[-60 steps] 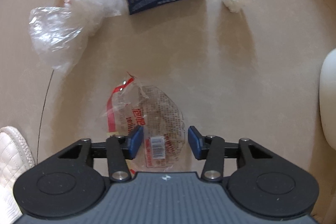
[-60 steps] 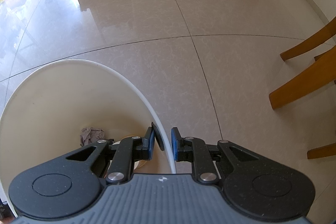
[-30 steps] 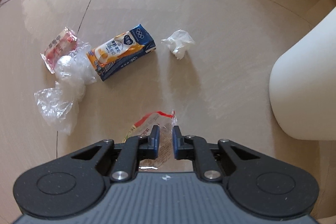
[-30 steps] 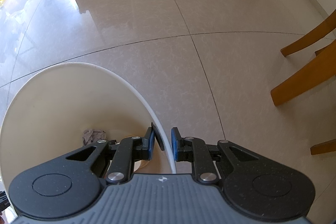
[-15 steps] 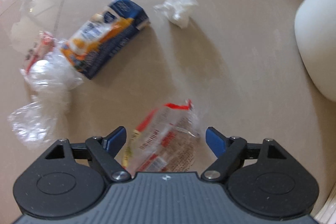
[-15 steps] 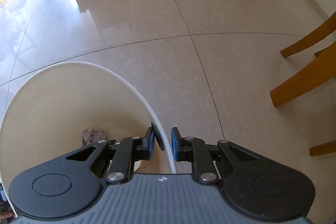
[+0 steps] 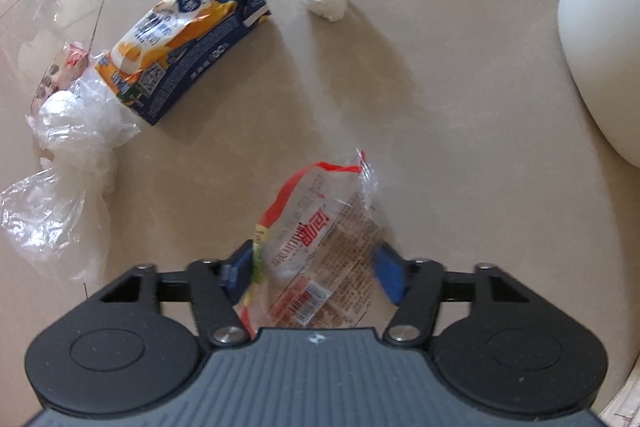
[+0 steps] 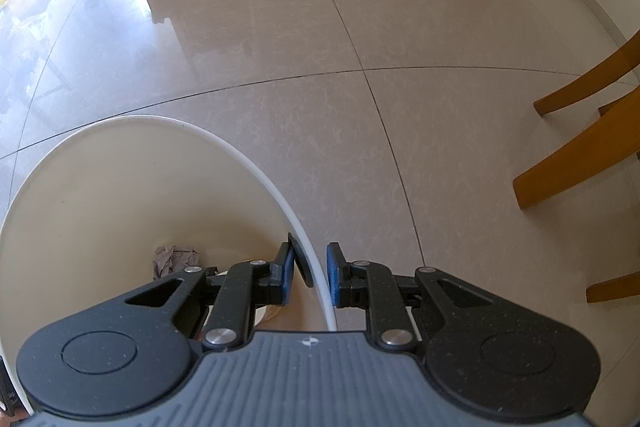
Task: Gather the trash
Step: 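Carry the bread bag into the white bin and open the left tool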
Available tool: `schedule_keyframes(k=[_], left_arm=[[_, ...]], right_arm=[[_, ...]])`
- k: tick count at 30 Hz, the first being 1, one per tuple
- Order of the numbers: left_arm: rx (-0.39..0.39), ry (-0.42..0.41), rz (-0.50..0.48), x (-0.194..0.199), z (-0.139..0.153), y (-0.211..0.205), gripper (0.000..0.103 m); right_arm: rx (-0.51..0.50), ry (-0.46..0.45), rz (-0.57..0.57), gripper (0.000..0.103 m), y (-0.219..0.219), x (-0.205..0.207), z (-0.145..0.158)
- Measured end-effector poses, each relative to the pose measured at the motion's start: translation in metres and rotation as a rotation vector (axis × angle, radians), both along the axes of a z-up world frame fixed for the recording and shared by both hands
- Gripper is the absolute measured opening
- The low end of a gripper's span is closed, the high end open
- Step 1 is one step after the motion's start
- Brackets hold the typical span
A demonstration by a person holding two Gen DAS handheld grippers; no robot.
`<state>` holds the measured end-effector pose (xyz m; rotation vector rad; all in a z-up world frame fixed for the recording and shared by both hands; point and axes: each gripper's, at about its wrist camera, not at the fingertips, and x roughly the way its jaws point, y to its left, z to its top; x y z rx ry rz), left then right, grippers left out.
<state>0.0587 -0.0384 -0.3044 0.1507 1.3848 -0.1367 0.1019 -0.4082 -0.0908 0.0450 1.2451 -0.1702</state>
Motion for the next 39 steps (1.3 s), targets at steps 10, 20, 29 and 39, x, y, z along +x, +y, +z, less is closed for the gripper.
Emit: schedule_keyframes(k=[10,20,29,39], left_arm=[[-0.053,0.028,0.043,0.0,0.022,-0.004,0.027],[-0.093,0.015,-0.01,0.022,0.088,0.0,0.025],[-0.192,-0.064,-0.203,0.033,0.219,-0.053,0.024],[-0.3,-0.146,-0.386,0.058,0.327,-0.139,0.025]], right_arm=[[0.007,0.0,-0.006,0.021,-0.001,0.0,0.0],[0.009,0.001,-0.004,0.02,-0.003,0.0,0.0],[0.021,-0.001,-0.01,0.02,-0.008,0.001,0.001],[0.02,0.0,-0.011,0.02,-0.007,0.001,0.002]])
